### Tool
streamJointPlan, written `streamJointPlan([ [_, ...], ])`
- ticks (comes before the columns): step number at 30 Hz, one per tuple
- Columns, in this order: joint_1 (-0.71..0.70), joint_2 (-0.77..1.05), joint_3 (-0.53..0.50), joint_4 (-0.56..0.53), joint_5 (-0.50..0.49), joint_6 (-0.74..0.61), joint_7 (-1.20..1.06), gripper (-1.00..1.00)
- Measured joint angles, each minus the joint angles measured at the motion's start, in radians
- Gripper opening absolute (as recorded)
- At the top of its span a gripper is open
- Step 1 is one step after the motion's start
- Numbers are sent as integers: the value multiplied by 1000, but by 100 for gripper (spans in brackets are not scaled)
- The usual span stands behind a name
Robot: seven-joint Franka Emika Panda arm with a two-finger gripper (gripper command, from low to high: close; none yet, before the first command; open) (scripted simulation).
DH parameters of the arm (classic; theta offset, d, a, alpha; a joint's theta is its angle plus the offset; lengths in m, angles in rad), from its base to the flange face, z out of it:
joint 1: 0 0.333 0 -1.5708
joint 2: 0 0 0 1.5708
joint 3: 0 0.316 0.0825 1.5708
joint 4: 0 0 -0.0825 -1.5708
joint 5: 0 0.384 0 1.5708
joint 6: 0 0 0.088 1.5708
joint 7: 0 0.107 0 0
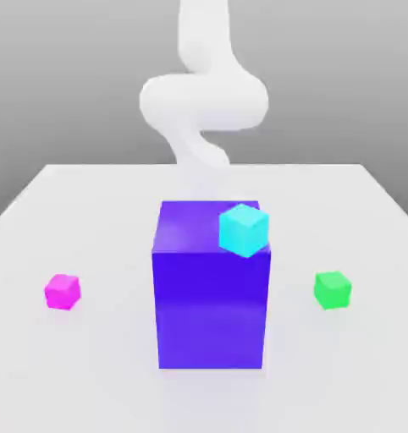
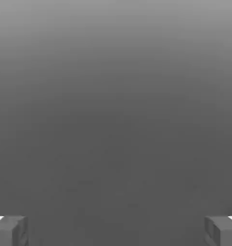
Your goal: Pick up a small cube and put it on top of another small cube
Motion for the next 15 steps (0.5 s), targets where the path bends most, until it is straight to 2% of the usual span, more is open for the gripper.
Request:
streamJointPlan([
  [15, -168, 514, -466, -415, -45, 391, -449, 0],
])
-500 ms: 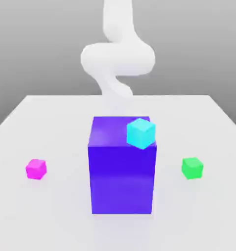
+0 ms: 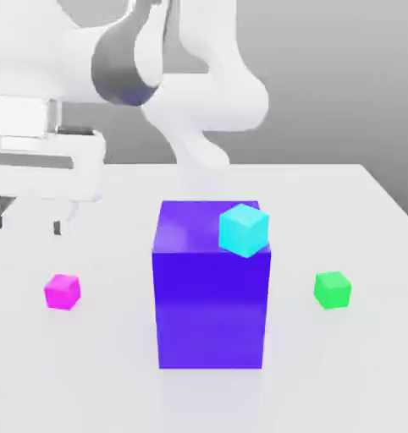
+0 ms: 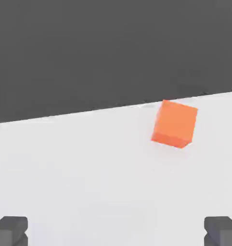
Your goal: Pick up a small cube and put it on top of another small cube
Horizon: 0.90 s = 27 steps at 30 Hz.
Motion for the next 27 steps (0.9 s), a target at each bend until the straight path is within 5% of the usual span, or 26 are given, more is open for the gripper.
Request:
streamJointPlan([
  [6, -118, 235, -83, -110, 101, 166, -235, 0],
  [19, -461, 482, 396, -47, 587, 336, -601, 0],
  [20, -497, 499, 436, -45, 605, 350, -614, -100],
  [27, -507, 503, 447, -44, 608, 352, -615, -100],
])
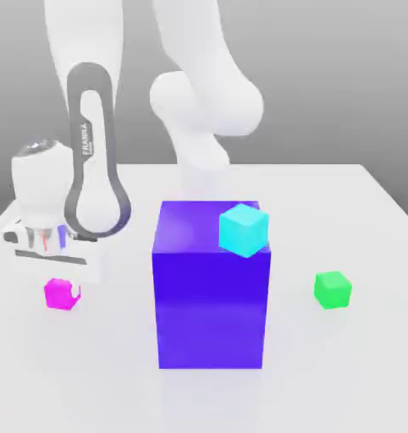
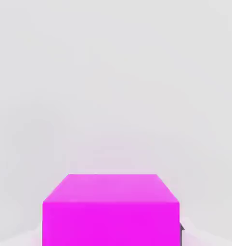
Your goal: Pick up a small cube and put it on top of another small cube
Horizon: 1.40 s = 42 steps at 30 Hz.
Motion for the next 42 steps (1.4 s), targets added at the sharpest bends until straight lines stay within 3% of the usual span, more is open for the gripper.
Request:
streamJointPlan([
  [4, 97, -61, -124, -13, -100, -46, 73, -100],
  [10, 230, -174, -316, -44, -338, -122, 249, -100],
  [16, 228, -283, -372, -77, -555, -197, 412, -100],
  [20, 236, -298, -292, 18, -536, -204, 379, -100],
  [31, 687, -331, -97, 249, -365, -226, 115, -100],
  [36, 921, -382, 6, 238, -311, -267, -36, -100],
  [42, 1102, -459, 144, 108, -311, -328, -167, -100],
])
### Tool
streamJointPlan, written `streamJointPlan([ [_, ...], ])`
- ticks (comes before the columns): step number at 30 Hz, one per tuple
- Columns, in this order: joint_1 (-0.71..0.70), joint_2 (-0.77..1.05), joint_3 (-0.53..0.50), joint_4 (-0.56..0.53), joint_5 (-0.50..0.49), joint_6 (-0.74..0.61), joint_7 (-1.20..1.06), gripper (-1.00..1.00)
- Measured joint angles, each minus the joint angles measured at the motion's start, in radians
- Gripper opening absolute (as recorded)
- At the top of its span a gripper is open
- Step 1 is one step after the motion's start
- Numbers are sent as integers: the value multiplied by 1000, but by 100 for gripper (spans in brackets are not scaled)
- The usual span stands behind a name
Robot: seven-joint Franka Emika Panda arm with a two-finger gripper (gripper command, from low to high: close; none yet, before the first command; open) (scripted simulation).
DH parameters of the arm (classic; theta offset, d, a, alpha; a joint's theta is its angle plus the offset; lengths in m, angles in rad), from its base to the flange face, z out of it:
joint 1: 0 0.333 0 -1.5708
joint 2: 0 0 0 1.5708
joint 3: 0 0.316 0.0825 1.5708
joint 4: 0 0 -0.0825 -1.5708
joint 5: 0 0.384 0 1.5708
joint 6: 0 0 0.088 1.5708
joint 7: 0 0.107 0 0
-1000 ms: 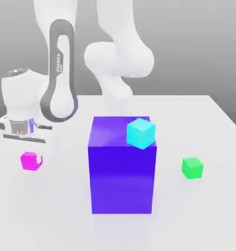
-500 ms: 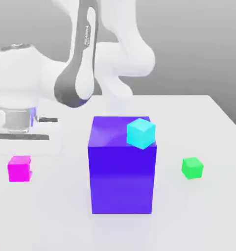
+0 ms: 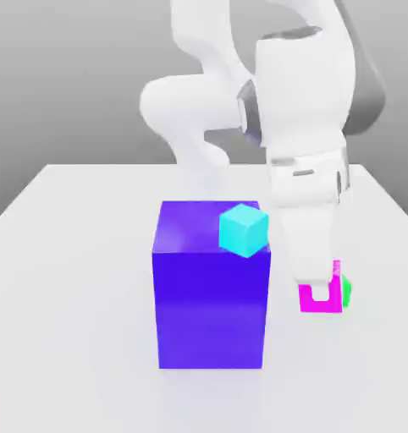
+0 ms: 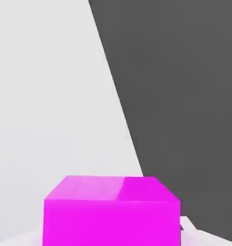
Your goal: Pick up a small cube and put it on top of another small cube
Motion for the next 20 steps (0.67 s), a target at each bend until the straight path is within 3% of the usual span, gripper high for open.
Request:
streamJointPlan([
  [9, 252, -112, 195, -229, -61, -85, -138, -100],
  [14, 219, 27, 230, -252, -120, 49, -108, -100],
  [17, 192, 137, 228, -249, -209, 152, -49, -100],
  [18, 197, 168, 217, -247, -244, 181, -24, 100],
  [20, 192, 168, 217, -247, -244, 181, -24, 100],
])
